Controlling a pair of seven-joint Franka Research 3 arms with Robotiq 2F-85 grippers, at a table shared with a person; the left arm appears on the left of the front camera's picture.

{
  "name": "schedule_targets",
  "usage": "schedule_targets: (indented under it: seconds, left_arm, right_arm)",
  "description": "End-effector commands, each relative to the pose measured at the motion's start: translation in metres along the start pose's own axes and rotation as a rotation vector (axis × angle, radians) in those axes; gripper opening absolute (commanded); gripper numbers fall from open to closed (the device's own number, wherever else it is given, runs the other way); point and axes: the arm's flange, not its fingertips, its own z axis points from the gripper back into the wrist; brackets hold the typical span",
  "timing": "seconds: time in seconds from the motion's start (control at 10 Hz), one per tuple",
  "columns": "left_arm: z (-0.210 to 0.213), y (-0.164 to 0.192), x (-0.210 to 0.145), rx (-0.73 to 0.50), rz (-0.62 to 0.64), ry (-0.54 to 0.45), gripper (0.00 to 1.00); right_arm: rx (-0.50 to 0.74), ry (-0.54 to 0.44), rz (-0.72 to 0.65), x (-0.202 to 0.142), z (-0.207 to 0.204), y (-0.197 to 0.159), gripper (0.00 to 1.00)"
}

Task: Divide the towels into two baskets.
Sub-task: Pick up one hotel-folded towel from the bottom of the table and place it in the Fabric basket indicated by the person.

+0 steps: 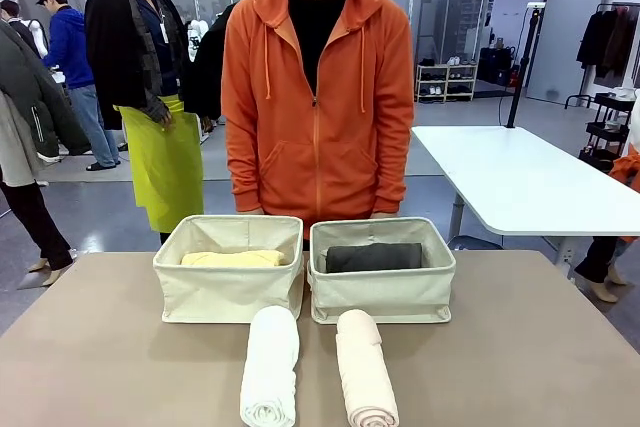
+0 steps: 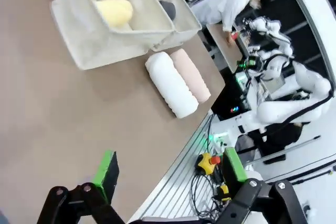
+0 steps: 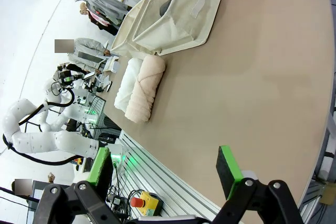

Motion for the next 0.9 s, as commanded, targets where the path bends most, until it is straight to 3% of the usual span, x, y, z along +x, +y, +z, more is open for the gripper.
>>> schedule_targets:
  seconds: [0.0, 0.2, 0.3, 0.8]
  left_arm:
    - [0.023, 0.025, -0.004, -0.043, 0.008, -0.051, 1.00]
    - [0.018, 0.029, 0.004, -0.043, -0.067, -0.023, 1.00]
    - [0.026, 0.027, -0.016, -0.010, 0.039, -0.044, 1.00]
    - [0.026, 0.027, -0.016, -0.010, 0.039, -0.044, 1.00]
  right_arm:
    - [0.002, 0.006, 0.005, 0.000, 0.002, 0.002, 1.00]
    - [0.002, 0.006, 0.005, 0.000, 0.002, 0.002, 1.00]
    - [0.002, 0.006, 0.005, 0.000, 0.002, 0.002, 1.00]
    - [0.002, 0.006, 0.005, 0.000, 0.002, 0.002, 1.00]
